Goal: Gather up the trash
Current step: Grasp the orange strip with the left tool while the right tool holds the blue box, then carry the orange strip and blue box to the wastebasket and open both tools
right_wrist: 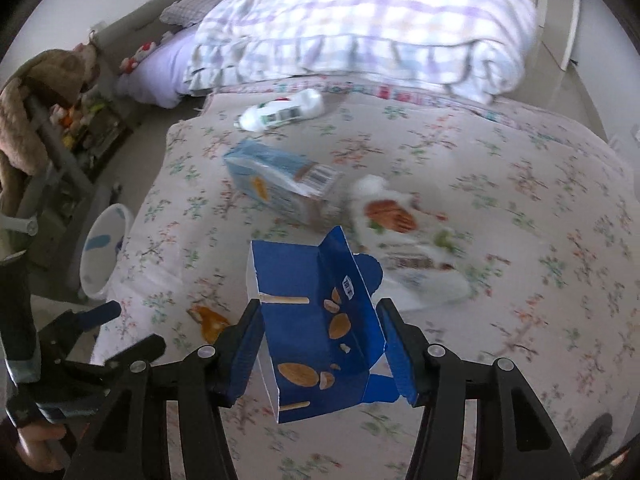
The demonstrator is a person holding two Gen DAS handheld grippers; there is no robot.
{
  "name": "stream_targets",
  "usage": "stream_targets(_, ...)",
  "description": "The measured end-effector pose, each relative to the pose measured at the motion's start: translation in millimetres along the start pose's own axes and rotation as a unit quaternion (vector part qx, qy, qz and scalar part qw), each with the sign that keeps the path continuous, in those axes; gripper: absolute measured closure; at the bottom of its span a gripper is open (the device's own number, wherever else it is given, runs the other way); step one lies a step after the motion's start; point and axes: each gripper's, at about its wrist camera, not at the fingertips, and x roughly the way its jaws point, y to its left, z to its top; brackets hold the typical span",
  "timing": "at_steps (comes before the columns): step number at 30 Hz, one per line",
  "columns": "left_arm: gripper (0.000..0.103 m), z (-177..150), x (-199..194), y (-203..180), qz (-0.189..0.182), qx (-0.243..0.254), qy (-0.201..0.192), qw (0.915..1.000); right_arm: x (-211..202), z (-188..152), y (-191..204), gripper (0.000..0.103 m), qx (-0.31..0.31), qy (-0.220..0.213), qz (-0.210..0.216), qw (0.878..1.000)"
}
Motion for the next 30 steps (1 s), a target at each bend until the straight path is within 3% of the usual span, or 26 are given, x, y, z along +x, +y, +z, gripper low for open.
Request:
stream_targets(3, 0.011, -1.9, 9.1, -20.1, -0.016, 0.024, 0.01, 0.9995, -6.2, -6.3, -15.1, 0.045, 0.002, -0.001, -0.009, 1.0)
stream_targets(5, 0.026, -1.1, 14.6, -24.9, -0.025, 0.027, 0.017, 0.9992, -11.0, -11.1, -23.1, 0.045, 0.002, 0.0, -0.013, 1.0)
stream_targets(11, 0.055, -1.0, 33.0, -30.7, -0.05, 0.014, 0.041, 0.9978, -14.8, -23.3, -40.3, 0.045, 0.006, 0.005, -0.025, 1.0)
stream_targets(15, 0.061, -1.7, 33.9, -32.3, -0.053, 0.011, 0.04, 0.9978, -15.6, -26.8, -43.0, 0.045, 0.003, 0.005, -0.028, 1.0)
stream_targets(17, 0.079, -1.9, 34.8, -31.3, -0.063, 0.008, 0.042, 0.9971, -15.6, -27.4, -42.5, 0.045, 0.002, 0.005, -0.028, 1.0)
stream_targets(20, 0.085, -2.1, 34.7, -32.1, -0.071, 0.011, 0.045, 0.9964, -15.2, -27.3, -40.9, 0.045, 0.001, 0.004, -0.027, 1.0)
stream_targets(30, 0.086, -6.5, 12.2, -13.9, -0.063, 0.021, 0.024, 0.9975, -21.6, -18.9, -17.7, 0.045, -0.011, -0.013, -0.016, 1.0)
